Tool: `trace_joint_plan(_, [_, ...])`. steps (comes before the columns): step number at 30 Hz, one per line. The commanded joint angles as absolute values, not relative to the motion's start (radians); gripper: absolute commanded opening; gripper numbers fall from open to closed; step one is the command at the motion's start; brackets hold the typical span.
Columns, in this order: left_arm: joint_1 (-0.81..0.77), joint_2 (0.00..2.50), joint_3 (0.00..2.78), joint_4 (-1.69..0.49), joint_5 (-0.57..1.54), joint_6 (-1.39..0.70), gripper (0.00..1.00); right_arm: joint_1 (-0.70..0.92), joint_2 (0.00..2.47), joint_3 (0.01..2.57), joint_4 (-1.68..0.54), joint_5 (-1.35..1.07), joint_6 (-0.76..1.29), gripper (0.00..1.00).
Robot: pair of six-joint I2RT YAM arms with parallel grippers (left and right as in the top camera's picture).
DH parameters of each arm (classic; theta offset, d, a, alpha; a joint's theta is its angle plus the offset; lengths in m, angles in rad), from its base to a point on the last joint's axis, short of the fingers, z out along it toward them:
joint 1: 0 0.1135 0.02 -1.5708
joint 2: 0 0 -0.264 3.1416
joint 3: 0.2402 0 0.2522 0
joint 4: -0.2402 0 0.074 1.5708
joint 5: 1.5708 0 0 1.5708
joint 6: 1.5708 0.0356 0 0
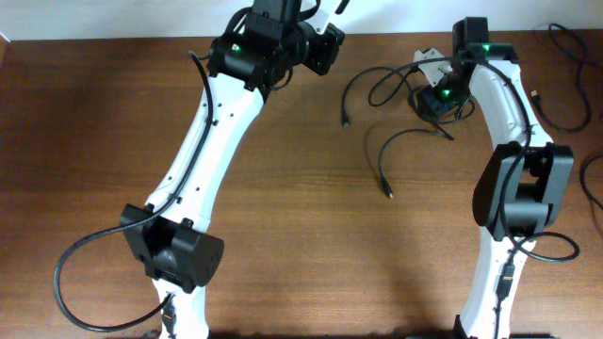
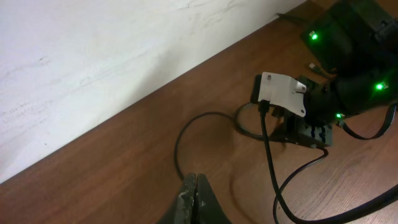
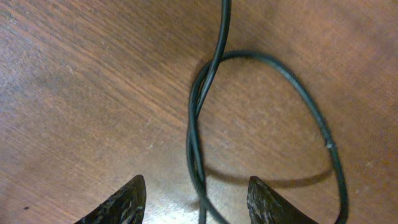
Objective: Untangle cables
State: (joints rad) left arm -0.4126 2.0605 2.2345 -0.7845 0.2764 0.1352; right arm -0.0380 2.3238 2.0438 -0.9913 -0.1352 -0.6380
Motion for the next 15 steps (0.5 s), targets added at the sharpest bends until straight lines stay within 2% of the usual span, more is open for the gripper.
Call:
trace_joint_plan(1, [-0.408,2.049,2.239,-0.788,0.283,0.16,0.0,-0.038,2.357,2.041,-0.98,-0.15,-0.681,0.52])
trace_joint_plan(15, [-0.408,2.049,2.239,-0.813,0.28,0.179,0.0,-0.02,2.431,2.032,-0.968,-0.207,-0.681,0.51])
